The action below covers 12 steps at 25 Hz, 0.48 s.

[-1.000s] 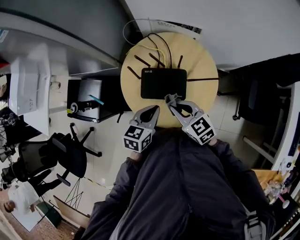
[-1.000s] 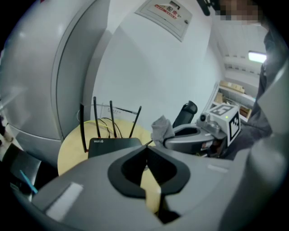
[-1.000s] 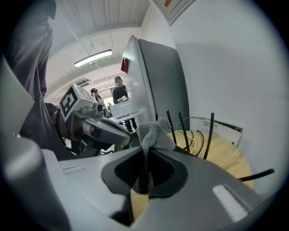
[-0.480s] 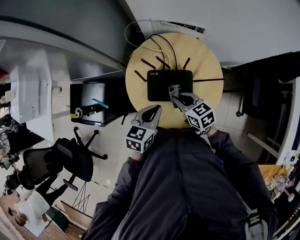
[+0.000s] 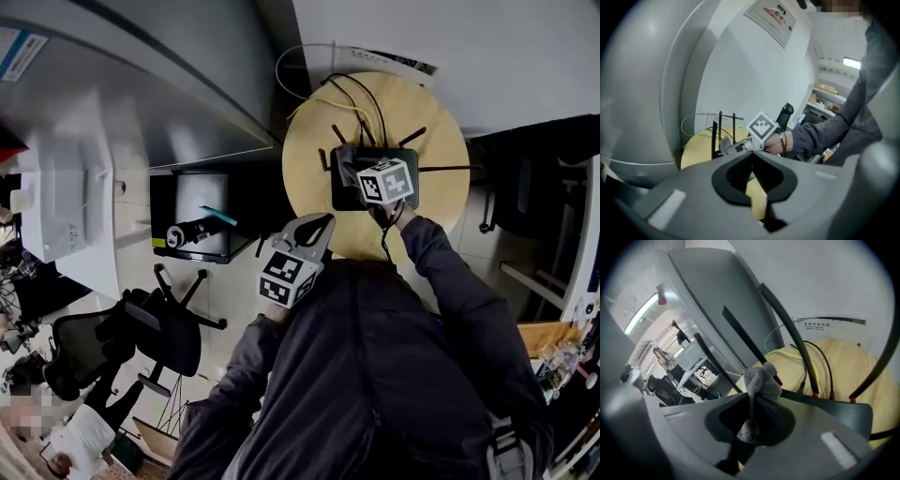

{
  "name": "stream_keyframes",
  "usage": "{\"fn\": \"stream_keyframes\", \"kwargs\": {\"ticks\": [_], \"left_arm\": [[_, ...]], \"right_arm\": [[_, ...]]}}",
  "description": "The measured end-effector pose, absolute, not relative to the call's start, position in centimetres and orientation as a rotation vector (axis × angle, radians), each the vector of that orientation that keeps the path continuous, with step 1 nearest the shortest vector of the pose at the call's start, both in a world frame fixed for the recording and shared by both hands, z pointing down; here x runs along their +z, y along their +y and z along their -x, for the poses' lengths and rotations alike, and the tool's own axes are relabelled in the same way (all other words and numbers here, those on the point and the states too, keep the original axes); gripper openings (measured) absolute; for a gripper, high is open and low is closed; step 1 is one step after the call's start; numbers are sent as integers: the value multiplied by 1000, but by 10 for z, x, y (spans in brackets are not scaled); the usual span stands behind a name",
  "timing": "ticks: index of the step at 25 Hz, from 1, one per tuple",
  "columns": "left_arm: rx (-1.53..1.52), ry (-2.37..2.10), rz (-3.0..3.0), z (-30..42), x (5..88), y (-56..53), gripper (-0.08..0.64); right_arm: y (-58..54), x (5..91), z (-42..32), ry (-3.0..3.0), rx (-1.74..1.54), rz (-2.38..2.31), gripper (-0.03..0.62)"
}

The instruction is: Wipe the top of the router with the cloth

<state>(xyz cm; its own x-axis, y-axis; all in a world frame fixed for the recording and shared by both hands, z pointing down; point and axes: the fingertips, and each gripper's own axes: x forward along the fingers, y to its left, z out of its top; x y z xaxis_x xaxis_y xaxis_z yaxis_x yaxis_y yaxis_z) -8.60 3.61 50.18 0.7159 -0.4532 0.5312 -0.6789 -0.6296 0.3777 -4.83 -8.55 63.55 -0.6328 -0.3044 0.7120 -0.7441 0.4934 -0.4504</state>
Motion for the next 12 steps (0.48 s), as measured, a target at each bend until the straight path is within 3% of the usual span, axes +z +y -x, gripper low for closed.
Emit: {"fn": "stream_keyframes", "kwargs": {"ticks": [12], "left_arm": [[487, -840, -2346, 129, 503, 31, 0]], "right_arm": [[-109, 686, 57, -1977, 1041, -917, 28]]}}
